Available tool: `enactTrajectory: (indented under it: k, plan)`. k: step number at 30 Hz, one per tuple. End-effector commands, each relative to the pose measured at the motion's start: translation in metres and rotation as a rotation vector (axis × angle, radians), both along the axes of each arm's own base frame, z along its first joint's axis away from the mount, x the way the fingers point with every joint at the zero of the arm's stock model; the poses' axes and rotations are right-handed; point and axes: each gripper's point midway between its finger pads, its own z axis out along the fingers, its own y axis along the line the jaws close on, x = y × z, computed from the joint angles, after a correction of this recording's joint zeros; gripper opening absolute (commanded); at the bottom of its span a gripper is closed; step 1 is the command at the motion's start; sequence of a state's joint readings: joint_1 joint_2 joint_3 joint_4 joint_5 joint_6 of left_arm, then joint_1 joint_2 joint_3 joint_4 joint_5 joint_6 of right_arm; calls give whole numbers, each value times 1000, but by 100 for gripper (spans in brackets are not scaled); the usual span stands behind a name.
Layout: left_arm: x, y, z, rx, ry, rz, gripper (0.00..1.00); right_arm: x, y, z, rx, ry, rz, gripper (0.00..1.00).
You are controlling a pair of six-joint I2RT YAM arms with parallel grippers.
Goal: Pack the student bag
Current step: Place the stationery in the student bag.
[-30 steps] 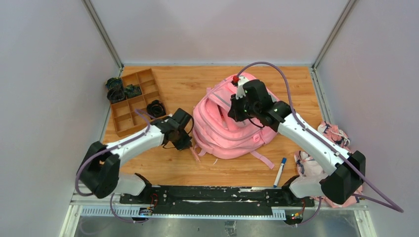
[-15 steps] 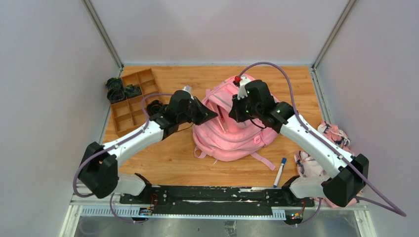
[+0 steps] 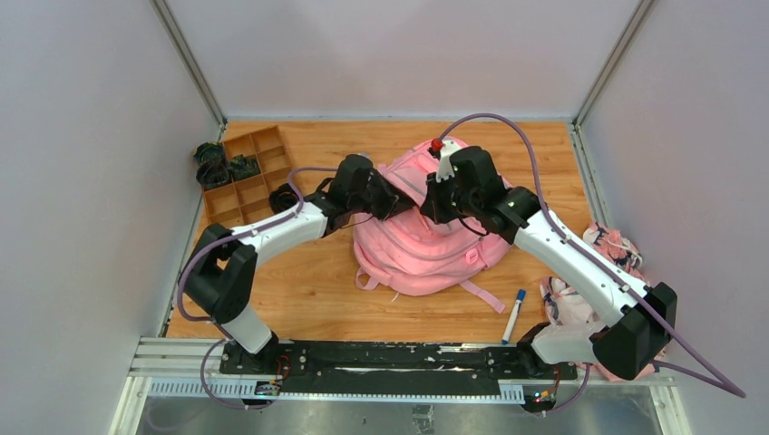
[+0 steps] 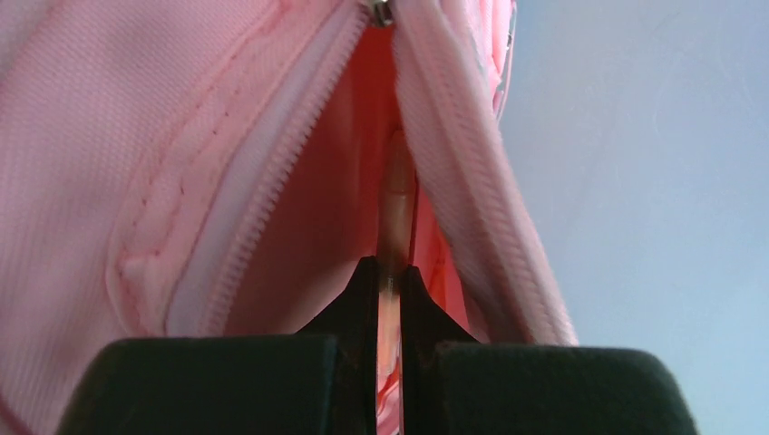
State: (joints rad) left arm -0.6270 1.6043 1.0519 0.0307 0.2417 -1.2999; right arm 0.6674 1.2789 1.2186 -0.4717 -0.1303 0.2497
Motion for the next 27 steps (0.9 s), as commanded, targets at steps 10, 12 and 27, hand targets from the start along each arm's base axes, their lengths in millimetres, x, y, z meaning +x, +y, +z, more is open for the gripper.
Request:
enactTrajectory:
  k: [10,12,27]
  plan:
    - [-5,1,26,-43,-82,7,39,-1,3,34,66,-75,-10,0]
    - [-17,10,25,-39,-88,2,40,2,-2,30,43,-78,-32,0]
    - [-47,20,15,6,-118,-112,40,-12,-104,39,-150,-115,-383,62]
